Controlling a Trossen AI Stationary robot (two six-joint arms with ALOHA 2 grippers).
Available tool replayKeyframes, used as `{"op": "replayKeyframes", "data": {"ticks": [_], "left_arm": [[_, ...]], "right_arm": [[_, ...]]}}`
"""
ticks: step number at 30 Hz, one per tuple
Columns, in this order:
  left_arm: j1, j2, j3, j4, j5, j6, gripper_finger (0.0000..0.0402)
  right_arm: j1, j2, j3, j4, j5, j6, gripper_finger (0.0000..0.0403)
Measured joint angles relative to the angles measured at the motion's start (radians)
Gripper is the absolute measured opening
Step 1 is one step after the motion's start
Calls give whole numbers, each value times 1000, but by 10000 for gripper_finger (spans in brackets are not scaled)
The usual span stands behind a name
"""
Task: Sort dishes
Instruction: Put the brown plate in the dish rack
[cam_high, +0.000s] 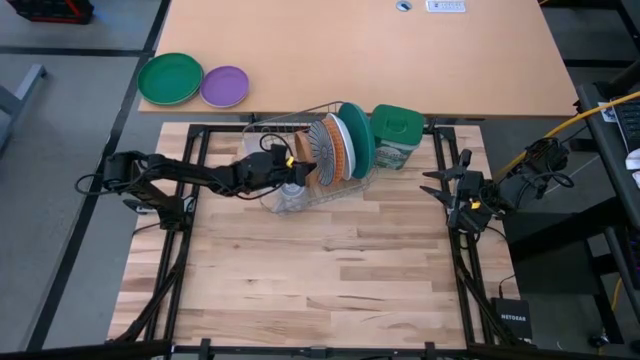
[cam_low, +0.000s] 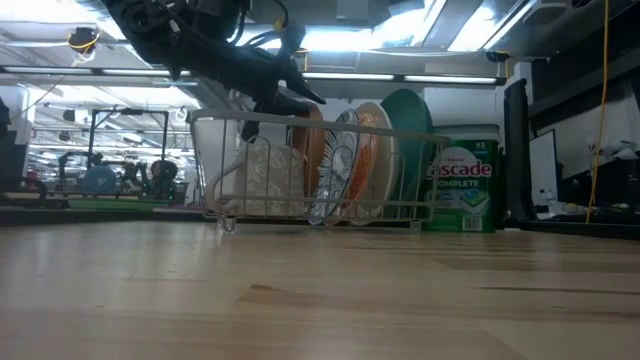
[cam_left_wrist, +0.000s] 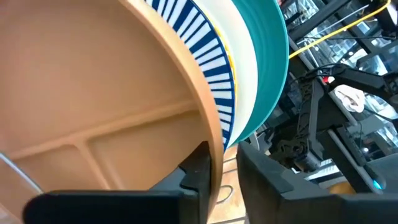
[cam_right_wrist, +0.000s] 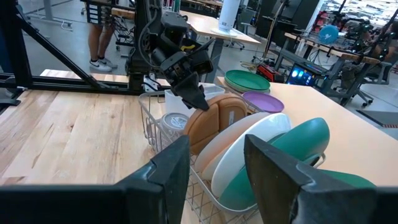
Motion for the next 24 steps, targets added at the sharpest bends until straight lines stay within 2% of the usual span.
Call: {"op": "replayKeyframes", "data": {"ticks": [10, 21, 24], "left_arm": [[13, 0, 0, 6, 7, 0, 128], [32, -2, 0, -11, 63, 69, 136], [41, -3, 14, -94, 79, 97, 136]], "right_arm": [[0, 0, 0, 1, 0, 0, 156], [0, 0, 0, 1, -1, 0, 156], [0, 0, 0, 0, -1, 16, 156]]}}
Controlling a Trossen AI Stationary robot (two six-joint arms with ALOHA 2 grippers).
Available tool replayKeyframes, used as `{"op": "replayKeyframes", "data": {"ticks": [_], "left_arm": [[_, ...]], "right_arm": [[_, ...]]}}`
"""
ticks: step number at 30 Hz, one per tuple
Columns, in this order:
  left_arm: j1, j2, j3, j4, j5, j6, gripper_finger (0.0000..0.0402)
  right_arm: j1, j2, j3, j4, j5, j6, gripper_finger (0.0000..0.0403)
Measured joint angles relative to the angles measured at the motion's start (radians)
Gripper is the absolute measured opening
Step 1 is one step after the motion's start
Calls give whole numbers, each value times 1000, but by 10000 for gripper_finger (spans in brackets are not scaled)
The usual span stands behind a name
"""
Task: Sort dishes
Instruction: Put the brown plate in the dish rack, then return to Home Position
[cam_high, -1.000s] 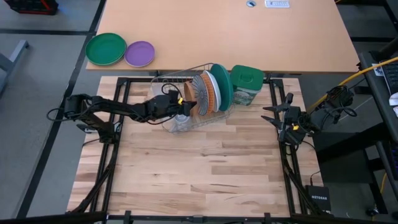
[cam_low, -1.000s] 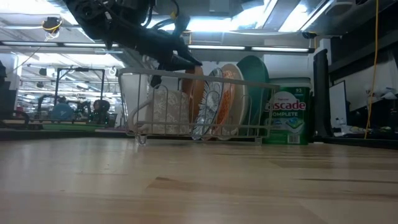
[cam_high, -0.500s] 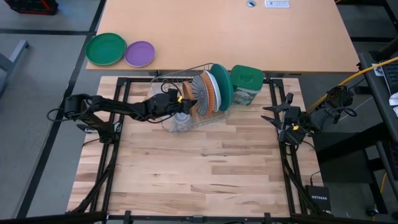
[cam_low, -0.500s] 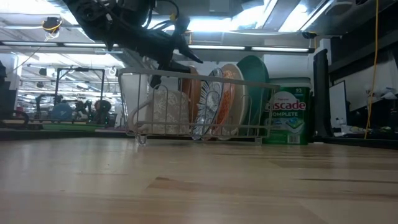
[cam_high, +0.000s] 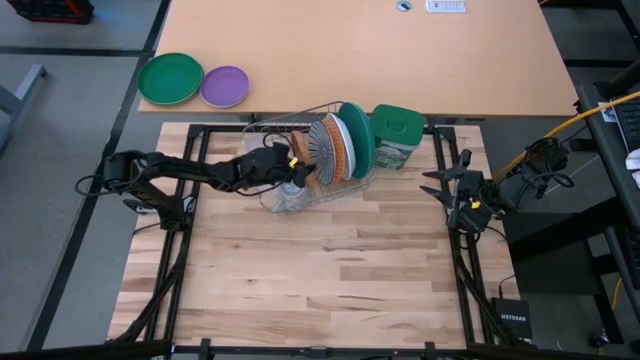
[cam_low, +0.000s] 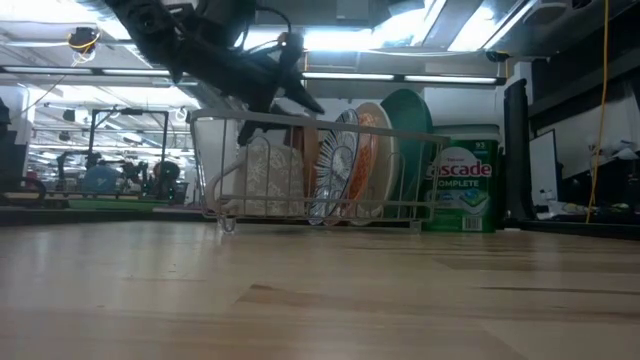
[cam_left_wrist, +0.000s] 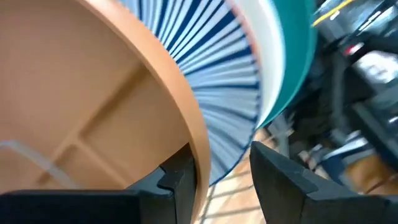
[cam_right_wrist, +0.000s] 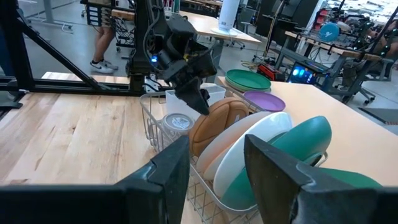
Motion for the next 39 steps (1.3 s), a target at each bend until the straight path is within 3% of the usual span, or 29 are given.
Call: {"op": "replayKeyframes", "data": {"ticks": [23, 31, 39], "left_arm": [[10, 0, 342, -863, 34, 177, 136], [9, 0, 406, -1025, 35, 197, 136], [-23, -31, 521, -1086, -1, 518, 136]], "right_arm": [[0, 0, 0, 0, 0, 11, 156], [0, 0, 0, 1, 0, 13, 156], [0, 0, 0, 92, -8, 81, 156]]}}
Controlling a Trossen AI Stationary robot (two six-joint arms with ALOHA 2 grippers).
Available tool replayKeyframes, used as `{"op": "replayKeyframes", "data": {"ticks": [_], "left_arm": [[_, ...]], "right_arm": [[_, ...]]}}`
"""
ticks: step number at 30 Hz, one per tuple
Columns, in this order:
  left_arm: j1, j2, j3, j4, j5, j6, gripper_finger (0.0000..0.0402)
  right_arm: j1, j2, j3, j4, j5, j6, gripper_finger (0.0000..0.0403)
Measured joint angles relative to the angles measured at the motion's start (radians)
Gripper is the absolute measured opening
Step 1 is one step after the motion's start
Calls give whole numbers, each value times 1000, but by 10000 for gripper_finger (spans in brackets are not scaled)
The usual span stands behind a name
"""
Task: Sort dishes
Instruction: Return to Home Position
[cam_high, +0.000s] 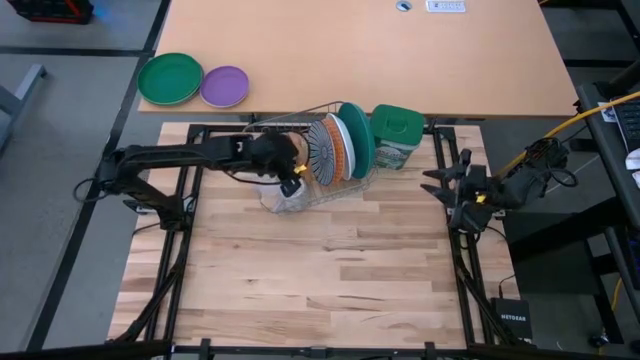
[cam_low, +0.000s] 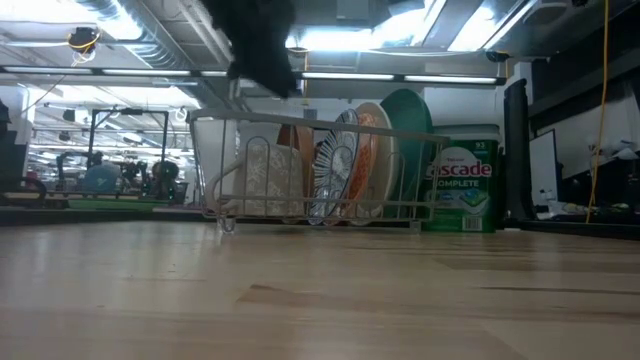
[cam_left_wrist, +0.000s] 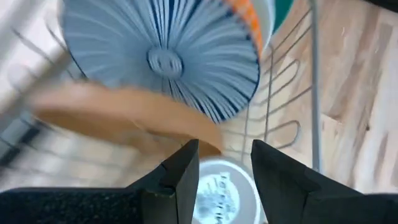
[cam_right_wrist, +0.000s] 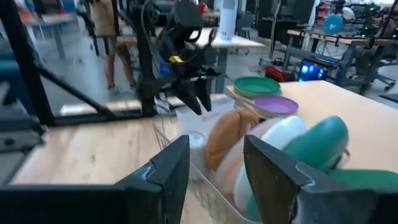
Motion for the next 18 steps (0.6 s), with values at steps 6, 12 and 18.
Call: {"op": "replayKeyframes", "data": {"ticks": [6, 12, 18], "left_arm": [[-40, -162, 1, -4, -159, 188, 136], [-75, -450, -145, 74, -169, 236, 136], [-145, -738, -481, 324, -159, 194, 136]], "right_arm": [[0, 0, 0, 143, -53, -100, 156], [0, -15, -4, 133, -73, -136, 156], [0, -54, -126, 128, -60, -48, 156]]}}
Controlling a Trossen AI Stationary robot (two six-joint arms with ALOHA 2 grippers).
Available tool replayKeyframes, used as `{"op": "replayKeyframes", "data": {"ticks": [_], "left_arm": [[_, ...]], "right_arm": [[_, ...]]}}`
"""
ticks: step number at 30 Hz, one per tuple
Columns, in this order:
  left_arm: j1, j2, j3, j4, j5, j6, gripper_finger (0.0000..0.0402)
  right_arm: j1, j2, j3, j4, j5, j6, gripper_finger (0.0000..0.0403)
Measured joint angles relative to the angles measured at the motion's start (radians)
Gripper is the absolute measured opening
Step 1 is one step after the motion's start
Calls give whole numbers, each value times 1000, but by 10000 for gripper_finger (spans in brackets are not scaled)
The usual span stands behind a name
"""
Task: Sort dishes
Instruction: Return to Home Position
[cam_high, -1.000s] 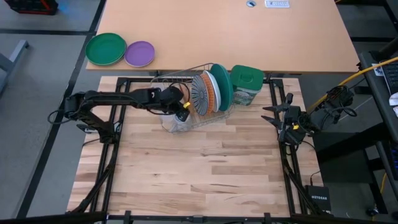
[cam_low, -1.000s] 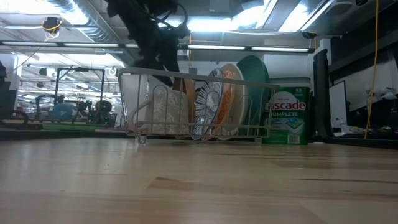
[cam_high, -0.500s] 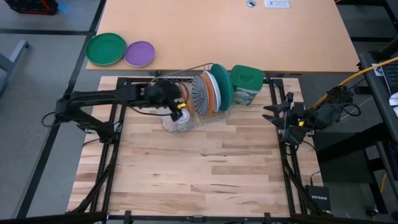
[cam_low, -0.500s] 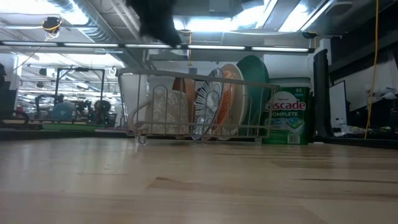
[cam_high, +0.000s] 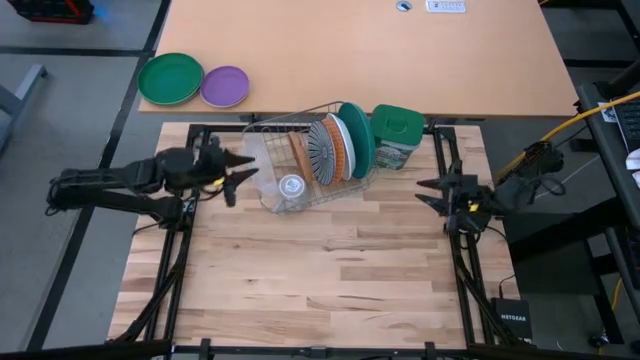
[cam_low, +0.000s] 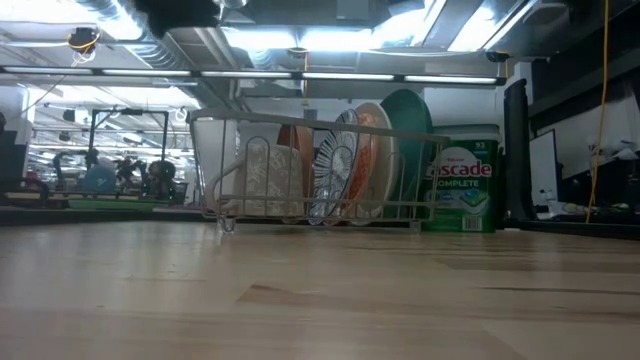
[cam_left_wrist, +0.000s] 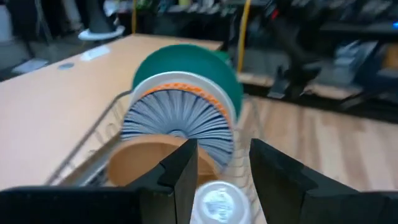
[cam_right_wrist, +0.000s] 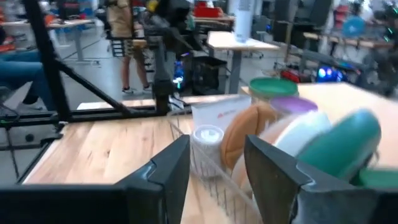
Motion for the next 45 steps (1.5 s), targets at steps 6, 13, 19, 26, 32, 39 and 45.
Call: {"op": "replayKeyframes", "data": {"ticks": [6, 13, 19, 26, 32, 39, 45], "left_arm": [[-53, -207, -260, 195, 5, -7, 136], [-55, -464, -390, 190, -67, -10, 136], [-58, -686, -423, 119, -78, -22, 136], [-58, -697, -429, -61, -82, -78, 136], [-58, -701, -432, -191, -96, -188, 136], [-58, -700, -431, -192, -190, -216, 136], [-58, -700, -431, -191, -196, -236, 136]], "right_arm": [[0, -64, -244, 181, 88, 120, 156], [0, -184, -416, 309, 98, 145, 156], [0, -335, -419, 265, 114, 85, 156], [0, -395, -409, 246, 132, -7, 156], [0, -397, -412, 152, 97, 15, 156], [-2, -398, -511, 287, -121, 2, 156], [-71, -396, -652, 637, -208, -147, 156]]}}
